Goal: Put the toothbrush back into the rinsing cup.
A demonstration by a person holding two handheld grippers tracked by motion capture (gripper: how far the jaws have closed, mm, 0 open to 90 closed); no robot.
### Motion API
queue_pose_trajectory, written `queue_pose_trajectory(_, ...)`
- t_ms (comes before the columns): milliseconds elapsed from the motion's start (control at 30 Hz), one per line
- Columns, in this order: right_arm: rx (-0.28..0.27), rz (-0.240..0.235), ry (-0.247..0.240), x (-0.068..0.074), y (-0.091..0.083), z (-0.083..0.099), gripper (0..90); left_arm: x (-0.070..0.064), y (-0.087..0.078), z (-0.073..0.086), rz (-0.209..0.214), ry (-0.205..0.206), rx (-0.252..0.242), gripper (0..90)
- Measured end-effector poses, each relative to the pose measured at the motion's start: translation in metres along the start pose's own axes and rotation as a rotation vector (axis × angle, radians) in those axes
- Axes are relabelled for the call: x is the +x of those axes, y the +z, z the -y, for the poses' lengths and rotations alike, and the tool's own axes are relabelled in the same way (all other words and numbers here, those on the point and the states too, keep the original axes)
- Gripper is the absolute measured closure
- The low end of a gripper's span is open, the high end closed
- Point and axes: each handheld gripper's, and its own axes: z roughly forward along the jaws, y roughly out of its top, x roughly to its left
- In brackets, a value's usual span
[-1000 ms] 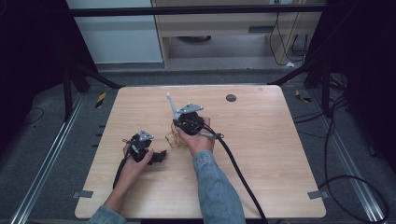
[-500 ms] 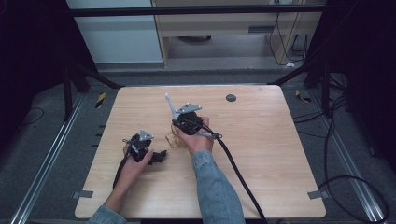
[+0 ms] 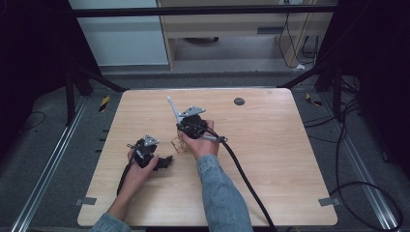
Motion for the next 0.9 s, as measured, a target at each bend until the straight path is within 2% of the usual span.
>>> queue_pose_trajectory(367, -0.017, 0.001, 0.015, -0.001, -0.003, -0.002, 62.3, 0.000, 0.000, 0.000, 0.001, 0.000, 0.000, 0.0)
queue_pose_trajectory(600, -0.013, 0.020, 0.002, 0.000, -0.006, -0.003, 59.3, 0.000, 0.000, 0.000, 0.000, -0.002, -0.003, 0.0)
queue_pose_trajectory(900, -0.020, 0.016, -0.004, 0.002, -0.011, -0.005, 58.6, 0.000, 0.000, 0.000, 0.001, -0.002, -0.003, 0.0)
